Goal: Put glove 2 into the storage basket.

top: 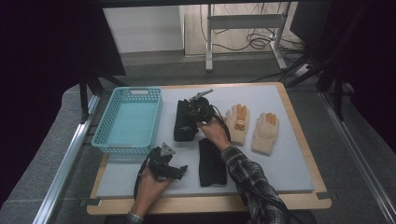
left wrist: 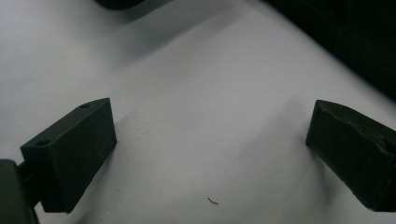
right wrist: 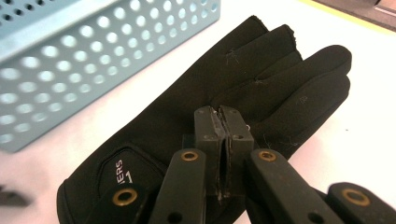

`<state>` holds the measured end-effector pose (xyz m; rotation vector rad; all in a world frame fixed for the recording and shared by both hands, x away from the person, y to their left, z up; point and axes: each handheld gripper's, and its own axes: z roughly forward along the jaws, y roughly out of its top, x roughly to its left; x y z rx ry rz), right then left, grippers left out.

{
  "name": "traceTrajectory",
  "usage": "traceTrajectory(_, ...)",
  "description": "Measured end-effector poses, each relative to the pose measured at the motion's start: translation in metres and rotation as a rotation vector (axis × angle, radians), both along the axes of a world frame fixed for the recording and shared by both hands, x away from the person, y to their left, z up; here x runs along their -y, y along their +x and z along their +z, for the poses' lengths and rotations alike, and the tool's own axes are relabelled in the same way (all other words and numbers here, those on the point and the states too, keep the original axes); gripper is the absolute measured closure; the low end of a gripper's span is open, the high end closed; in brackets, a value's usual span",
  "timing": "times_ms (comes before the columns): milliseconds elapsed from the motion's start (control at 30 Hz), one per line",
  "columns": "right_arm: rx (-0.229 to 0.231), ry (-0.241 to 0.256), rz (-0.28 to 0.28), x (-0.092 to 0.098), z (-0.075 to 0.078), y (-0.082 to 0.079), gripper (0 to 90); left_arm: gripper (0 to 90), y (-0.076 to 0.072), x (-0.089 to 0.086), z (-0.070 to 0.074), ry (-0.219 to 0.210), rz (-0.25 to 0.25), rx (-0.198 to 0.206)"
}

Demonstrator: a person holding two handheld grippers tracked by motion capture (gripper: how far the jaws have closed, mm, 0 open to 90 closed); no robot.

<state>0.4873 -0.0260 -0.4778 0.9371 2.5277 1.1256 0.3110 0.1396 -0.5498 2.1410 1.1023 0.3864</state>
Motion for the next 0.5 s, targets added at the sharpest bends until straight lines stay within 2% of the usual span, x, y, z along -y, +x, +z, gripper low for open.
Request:
traceTrajectory(233,0.014,0.043,0.029,0.02,0.018,-0.017,86.0,2.1,0.0,0.0,0.0,0.002,-0.001,0.002)
traceTrajectory(333,0.029,0.062,0.047,0.031,0.03,-0.031,86.0,2.1,0.0,0.0,0.0,0.003,-0.001,0.001)
traceTrajectory(500,0.033,0.071,0.06,0.042,0.039,-0.047,86.1,2.1,0.0,0.0,0.0,0.001,0.002,0.001)
